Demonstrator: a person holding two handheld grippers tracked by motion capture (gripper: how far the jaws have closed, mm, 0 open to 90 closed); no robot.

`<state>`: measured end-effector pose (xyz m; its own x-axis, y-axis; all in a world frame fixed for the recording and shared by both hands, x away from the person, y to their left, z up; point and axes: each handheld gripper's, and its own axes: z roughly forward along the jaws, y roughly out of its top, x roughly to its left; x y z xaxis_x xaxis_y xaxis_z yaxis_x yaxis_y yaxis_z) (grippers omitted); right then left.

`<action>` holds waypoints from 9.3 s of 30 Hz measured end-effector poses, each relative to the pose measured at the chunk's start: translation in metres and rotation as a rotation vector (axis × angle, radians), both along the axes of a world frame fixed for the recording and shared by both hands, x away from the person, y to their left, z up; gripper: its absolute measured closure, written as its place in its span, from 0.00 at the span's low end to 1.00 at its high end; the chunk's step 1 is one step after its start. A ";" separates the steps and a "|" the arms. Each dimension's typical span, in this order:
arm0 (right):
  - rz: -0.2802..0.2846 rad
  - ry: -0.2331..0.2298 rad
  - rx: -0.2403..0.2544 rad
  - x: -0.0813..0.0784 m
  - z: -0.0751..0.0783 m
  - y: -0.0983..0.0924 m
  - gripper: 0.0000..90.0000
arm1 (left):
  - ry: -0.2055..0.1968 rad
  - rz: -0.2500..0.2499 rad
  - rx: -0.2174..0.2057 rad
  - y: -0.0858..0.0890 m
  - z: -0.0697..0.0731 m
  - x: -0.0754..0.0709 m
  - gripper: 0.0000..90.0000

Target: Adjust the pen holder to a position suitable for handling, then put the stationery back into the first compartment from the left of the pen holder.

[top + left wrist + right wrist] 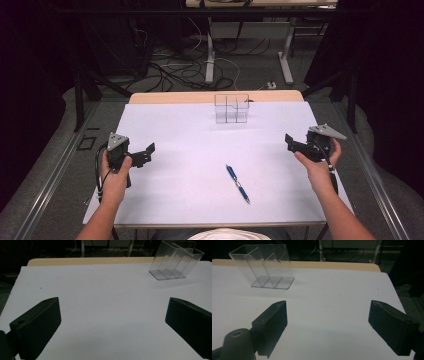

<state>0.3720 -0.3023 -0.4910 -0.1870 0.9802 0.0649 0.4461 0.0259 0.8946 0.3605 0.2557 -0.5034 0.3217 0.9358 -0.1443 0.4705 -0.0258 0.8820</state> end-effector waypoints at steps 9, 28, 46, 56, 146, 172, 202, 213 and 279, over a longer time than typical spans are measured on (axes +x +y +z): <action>0.107 0.018 -0.069 0.025 0.026 0.026 0.16 | -0.010 -0.008 0.010 0.001 0.001 -0.002 0.00; 0.361 0.019 -0.357 0.078 0.086 0.084 0.33 | -0.004 -0.015 0.018 0.003 -0.001 -0.007 0.00; 0.679 0.053 -0.686 0.123 0.091 0.137 0.39 | 0.003 -0.032 0.032 0.003 -0.003 -0.006 0.00; 0.768 0.083 -0.808 0.148 0.090 0.159 0.40 | 0.010 -0.028 0.025 0.004 -0.004 -0.006 0.00; 1.149 0.305 -0.919 0.158 0.044 0.214 0.98 | 0.019 -0.031 -0.001 0.003 -0.006 -0.007 0.00; 1.222 0.392 -0.864 0.127 0.051 0.237 0.98 | 0.023 -0.023 0.009 0.002 -0.007 -0.006 0.00; 1.128 0.381 -0.751 0.123 0.059 0.241 0.83 | 0.028 -0.025 0.013 0.001 -0.007 -0.005 0.00; 1.027 0.323 -0.706 0.109 0.068 0.225 0.62 | 0.031 -0.029 0.015 0.000 -0.009 -0.005 0.00; 0.538 0.520 -0.221 0.010 0.030 0.144 0.45 | 0.051 -0.048 -0.011 -0.011 0.000 -0.006 0.00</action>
<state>0.3825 -0.1584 -0.4611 -0.6394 0.7638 0.0880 0.6824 0.5111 0.5226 0.3548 0.2446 -0.5034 0.3583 0.9176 -0.1720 0.5130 -0.0396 0.8575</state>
